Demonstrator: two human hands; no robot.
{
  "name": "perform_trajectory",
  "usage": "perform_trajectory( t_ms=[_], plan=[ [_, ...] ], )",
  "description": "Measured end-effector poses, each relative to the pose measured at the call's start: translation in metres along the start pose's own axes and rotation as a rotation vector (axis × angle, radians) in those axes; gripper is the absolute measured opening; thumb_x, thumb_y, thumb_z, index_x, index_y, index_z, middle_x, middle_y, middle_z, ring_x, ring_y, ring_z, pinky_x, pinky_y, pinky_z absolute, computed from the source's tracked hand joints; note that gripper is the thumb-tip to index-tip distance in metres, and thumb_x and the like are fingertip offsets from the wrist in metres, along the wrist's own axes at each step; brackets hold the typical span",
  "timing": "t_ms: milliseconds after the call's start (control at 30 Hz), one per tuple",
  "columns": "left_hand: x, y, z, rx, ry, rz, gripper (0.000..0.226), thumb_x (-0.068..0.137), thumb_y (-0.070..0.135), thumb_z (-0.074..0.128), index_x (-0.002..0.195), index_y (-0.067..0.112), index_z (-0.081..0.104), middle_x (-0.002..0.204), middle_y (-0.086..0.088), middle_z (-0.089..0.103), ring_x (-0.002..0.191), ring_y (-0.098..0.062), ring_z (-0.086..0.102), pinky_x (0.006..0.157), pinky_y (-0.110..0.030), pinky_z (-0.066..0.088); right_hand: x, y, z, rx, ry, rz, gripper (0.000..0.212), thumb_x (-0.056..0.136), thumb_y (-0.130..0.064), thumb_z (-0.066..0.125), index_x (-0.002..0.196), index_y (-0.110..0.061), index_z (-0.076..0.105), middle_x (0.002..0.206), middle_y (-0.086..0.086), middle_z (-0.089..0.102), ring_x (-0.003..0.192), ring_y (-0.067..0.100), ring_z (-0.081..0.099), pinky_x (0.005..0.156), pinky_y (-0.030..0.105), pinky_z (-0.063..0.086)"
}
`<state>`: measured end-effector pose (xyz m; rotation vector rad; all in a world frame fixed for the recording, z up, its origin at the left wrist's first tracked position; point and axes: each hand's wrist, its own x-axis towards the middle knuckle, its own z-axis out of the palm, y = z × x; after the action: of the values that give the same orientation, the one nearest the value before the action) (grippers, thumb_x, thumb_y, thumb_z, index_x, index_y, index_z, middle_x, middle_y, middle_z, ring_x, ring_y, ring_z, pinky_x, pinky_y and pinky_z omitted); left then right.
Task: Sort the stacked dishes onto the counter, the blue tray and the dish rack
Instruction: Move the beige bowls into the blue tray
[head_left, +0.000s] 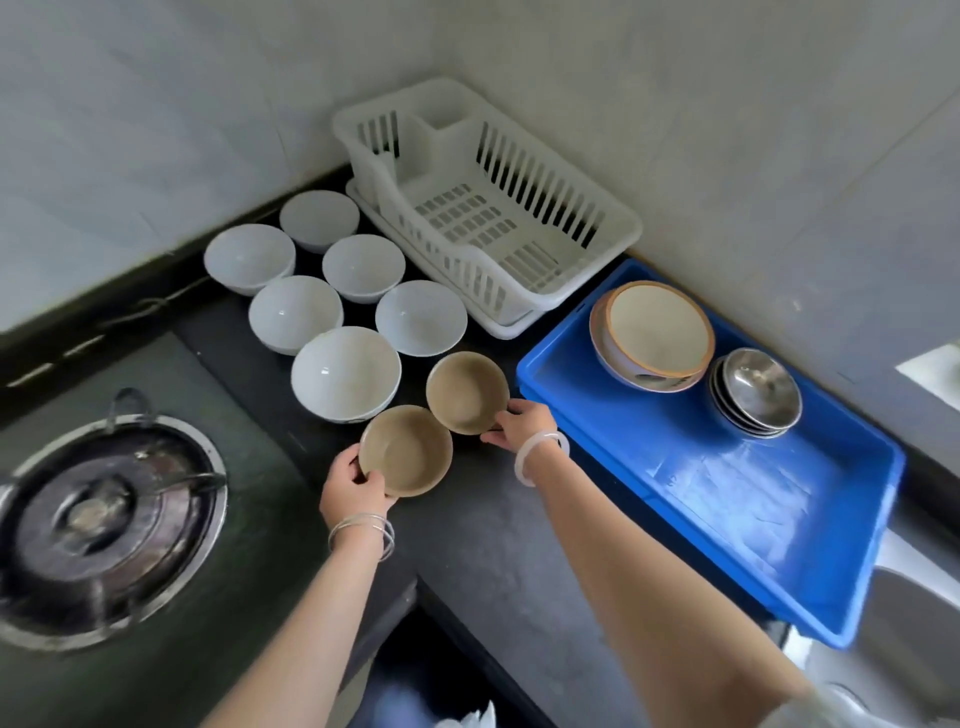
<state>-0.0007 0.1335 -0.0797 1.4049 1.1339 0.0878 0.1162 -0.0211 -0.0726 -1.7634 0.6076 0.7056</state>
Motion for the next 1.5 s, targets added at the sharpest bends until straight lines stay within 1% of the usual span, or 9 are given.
perform_trajectory(
  t_ms=[133, 267, 433, 600, 767, 900, 1067, 1300, 1500],
  plan=[
    [-0.002, 0.01, -0.006, -0.032, -0.076, 0.003, 0.043, 0.082, -0.01, 0.049, 0.117, 0.013, 0.059, 0.112, -0.012, 0.062, 0.09, -0.028, 0.058, 0.072, -0.036, 0.054, -0.008, 0.015, -0.013, 0.024, 0.068, 0.0, 0.032, 0.091, -0.006, 0.053, 0.121, -0.013, 0.059, 0.102, 0.006, 0.068, 0.064, 0.007, 0.065, 0.046, 0.013, 0.049],
    [-0.008, 0.027, -0.002, -0.018, -0.199, 0.067, 0.044, 0.082, -0.008, 0.051, 0.115, 0.02, 0.061, 0.102, -0.006, 0.065, 0.091, -0.026, 0.062, 0.066, -0.03, 0.054, -0.021, 0.034, -0.023, 0.021, 0.092, 0.01, 0.037, 0.09, -0.01, 0.056, 0.126, -0.016, 0.056, 0.11, 0.006, 0.067, 0.071, 0.008, 0.067, 0.041, 0.011, 0.047],
    [-0.018, 0.038, 0.023, 0.098, -0.285, 0.132, 0.045, 0.079, -0.006, 0.05, 0.114, 0.021, 0.062, 0.099, -0.002, 0.062, 0.091, -0.025, 0.06, 0.059, -0.026, 0.054, -0.041, 0.058, -0.032, 0.007, 0.07, 0.012, 0.033, 0.09, -0.013, 0.056, 0.123, -0.018, 0.059, 0.098, 0.003, 0.071, 0.062, 0.005, 0.07, 0.048, 0.012, 0.051],
    [-0.023, 0.025, 0.042, 0.251, -0.38, 0.146, 0.036, 0.082, 0.0, 0.057, 0.111, 0.02, 0.063, 0.107, -0.006, 0.062, 0.094, -0.03, 0.061, 0.063, -0.032, 0.057, -0.051, 0.078, -0.044, 0.076, 0.06, 0.023, 0.021, 0.09, -0.012, 0.057, 0.107, -0.019, 0.066, 0.085, -0.001, 0.072, 0.071, 0.008, 0.07, 0.053, 0.013, 0.053],
    [-0.024, 0.013, 0.051, 0.413, -0.38, 0.194, 0.04, 0.081, -0.002, 0.055, 0.115, 0.018, 0.063, 0.115, -0.012, 0.05, 0.095, -0.036, 0.06, 0.065, -0.034, 0.058, -0.052, 0.082, -0.051, 0.148, 0.084, 0.021, 0.023, 0.094, -0.016, 0.046, 0.103, -0.017, 0.068, 0.083, 0.001, 0.069, 0.076, 0.015, 0.069, 0.055, 0.018, 0.055],
    [-0.02, 0.008, 0.052, 0.532, -0.369, 0.243, 0.046, 0.081, 0.005, 0.057, 0.124, 0.022, 0.058, 0.119, -0.013, 0.057, 0.094, -0.036, 0.063, 0.085, -0.042, 0.055, -0.052, 0.078, -0.051, 0.164, 0.041, 0.015, 0.022, 0.094, -0.029, 0.048, 0.111, -0.025, 0.062, 0.09, -0.002, 0.067, 0.08, 0.015, 0.068, 0.054, 0.02, 0.056],
    [-0.023, 0.002, 0.054, 0.433, -0.433, 0.027, 0.038, 0.088, 0.008, 0.053, 0.125, 0.014, 0.053, 0.117, -0.016, 0.062, 0.099, -0.034, 0.061, 0.083, -0.045, 0.055, -0.05, 0.077, -0.043, 0.059, -0.042, 0.04, 0.039, 0.094, -0.03, 0.051, 0.133, -0.027, 0.047, 0.111, -0.002, 0.059, 0.079, 0.013, 0.07, 0.062, 0.024, 0.059],
    [-0.05, 0.026, 0.07, 0.301, -0.48, 0.164, 0.021, 0.089, 0.009, 0.052, 0.107, 0.017, 0.06, 0.106, -0.015, 0.064, 0.097, -0.028, 0.063, 0.069, -0.031, 0.057, -0.06, 0.071, -0.064, 0.173, 0.123, -0.1, 0.031, 0.095, -0.017, 0.049, 0.125, -0.021, 0.054, 0.09, -0.007, 0.063, 0.073, 0.014, 0.07, 0.055, 0.02, 0.057],
    [-0.092, 0.058, 0.126, 0.229, -0.671, 0.197, 0.012, 0.088, 0.009, 0.054, 0.097, 0.016, 0.059, 0.1, -0.011, 0.066, 0.089, -0.022, 0.065, 0.071, -0.03, 0.055, -0.075, 0.062, -0.136, 0.367, 0.257, -0.201, 0.024, 0.092, -0.014, 0.049, 0.114, -0.017, 0.059, 0.092, -0.002, 0.065, 0.061, 0.014, 0.071, 0.054, 0.021, 0.056]
  ],
)
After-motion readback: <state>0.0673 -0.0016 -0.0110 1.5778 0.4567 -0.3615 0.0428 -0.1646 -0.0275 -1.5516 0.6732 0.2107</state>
